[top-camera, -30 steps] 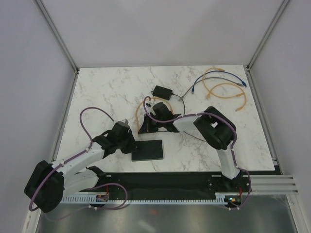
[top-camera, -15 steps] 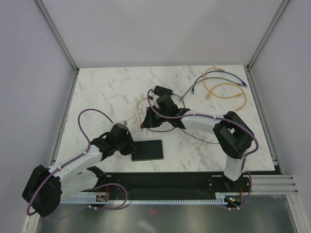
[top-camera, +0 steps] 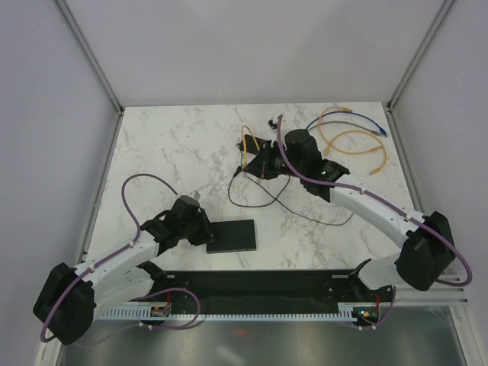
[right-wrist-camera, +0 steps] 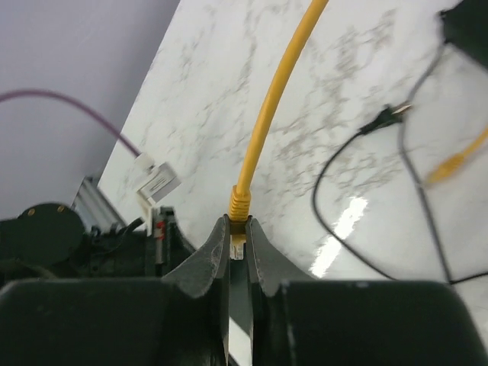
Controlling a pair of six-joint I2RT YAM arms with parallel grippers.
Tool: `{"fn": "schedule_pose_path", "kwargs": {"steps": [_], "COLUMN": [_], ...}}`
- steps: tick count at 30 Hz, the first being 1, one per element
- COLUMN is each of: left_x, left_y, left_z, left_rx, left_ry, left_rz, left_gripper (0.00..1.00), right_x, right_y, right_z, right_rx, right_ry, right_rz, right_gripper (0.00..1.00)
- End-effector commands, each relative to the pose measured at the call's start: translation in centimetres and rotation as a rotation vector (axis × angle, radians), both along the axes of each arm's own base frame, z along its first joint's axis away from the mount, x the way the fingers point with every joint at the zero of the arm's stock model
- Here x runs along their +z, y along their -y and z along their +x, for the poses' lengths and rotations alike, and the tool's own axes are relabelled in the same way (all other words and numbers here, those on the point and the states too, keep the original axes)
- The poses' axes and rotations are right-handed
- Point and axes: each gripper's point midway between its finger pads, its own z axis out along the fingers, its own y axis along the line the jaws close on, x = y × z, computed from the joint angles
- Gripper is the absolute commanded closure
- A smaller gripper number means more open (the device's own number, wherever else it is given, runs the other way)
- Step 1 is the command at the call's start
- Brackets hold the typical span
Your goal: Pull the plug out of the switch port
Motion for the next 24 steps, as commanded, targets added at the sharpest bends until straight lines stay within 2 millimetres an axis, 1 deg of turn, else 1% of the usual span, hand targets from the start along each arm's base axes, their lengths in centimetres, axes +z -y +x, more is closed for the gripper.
{"fn": "schedule_pose_path", "kwargs": {"steps": [1, 3, 4, 6, 7, 9, 10, 11, 12, 13, 14, 15, 16, 17, 18, 19, 21, 22, 24], "left_x": [-1.3, -1.4, -1.4, -1.3, -1.2, -1.0, -0.9, -0.7, -0.6, -0.4, -0.4, -0.1, 0.0, 0.1, 0.6, 0.6, 1.0, 1.1, 1.2], "left_y": [-0.7, -0.8, -0.8, -0.8, -0.8, -0.7, -0.6, -0.5, -0.4, -0.4, -0.3, -0.3, -0.3, -0.4, -0.4, -0.6, -0.7, -0.8, -0.8], "left_z": [-1.0, -1.1, -1.1, -1.1, -1.0, -1.0, -0.9, -0.9, -0.9, -0.9, -1.0, -0.9, -1.0, -0.9, -0.7, -0.9, -0.8, -0.8, -0.8], "left_rx": [-0.020, -0.019, -0.020, -0.021, -0.025, -0.028, -0.029, -0.030, -0.033, -0.035, -0.036, -0.040, -0.047, -0.049, -0.049, -0.054, -0.055, -0.052, -0.049], "left_ry": [-0.028, -0.024, -0.024, -0.017, -0.013, -0.009, -0.007, -0.005, -0.001, 0.003, 0.003, 0.011, 0.015, 0.020, 0.033, 0.032, 0.041, 0.047, 0.053], "left_rz": [0.033, 0.033, 0.034, 0.030, 0.031, 0.027, 0.022, 0.017, 0.009, 0.004, 0.001, -0.004, 0.000, 0.005, 0.002, 0.014, 0.018, 0.019, 0.017], "left_gripper": [0.76, 0.76, 0.76, 0.76, 0.76, 0.76, 0.76, 0.76, 0.76, 0.76, 0.76, 0.76, 0.76, 0.76, 0.76, 0.76, 0.76, 0.76, 0.76], "right_x": [1.1, 1.4, 2.2, 2.0, 2.6, 2.6, 3.0, 3.0, 3.4, 2.6, 2.3, 2.3, 1.0, 0.4, -0.8, -1.5, -2.5, -4.2, -5.3], "right_y": [5.7, 7.9, 9.7, 12.0, 13.5, 15.4, 16.6, 17.3, 18.3, 19.4, 20.1, 20.7, 21.8, 22.4, 22.9, 23.5, 23.9, 24.2, 24.5], "right_z": [3.4, 4.5, 5.7, 6.9, 8.0, 9.1, 10.0, 10.4, 11.1, 12.0, 12.5, 13.1, 14.0, 14.5, 15.2, 15.7, 16.7, 17.2, 18.0], "right_rx": [-0.186, -0.241, -0.294, -0.353, -0.398, -0.459, -0.494, -0.511, -0.545, -0.573, -0.590, -0.602, -0.620, -0.631, -0.637, -0.637, -0.630, -0.626, -0.623], "right_ry": [0.050, 0.068, 0.087, 0.093, 0.104, 0.113, 0.125, 0.127, 0.138, 0.132, 0.127, 0.126, 0.100, 0.089, 0.063, 0.045, 0.029, -0.005, -0.022], "right_rz": [-0.056, -0.083, -0.089, -0.147, -0.160, -0.207, -0.225, -0.241, -0.254, -0.287, -0.304, -0.313, -0.341, -0.351, -0.366, -0.370, -0.386, -0.404, -0.423], "right_gripper": [1.00, 1.00, 1.00, 1.00, 1.00, 1.00, 1.00, 1.00, 1.00, 1.00, 1.00, 1.00, 0.99, 0.99, 0.99, 0.98, 0.96, 0.95, 0.93]}}
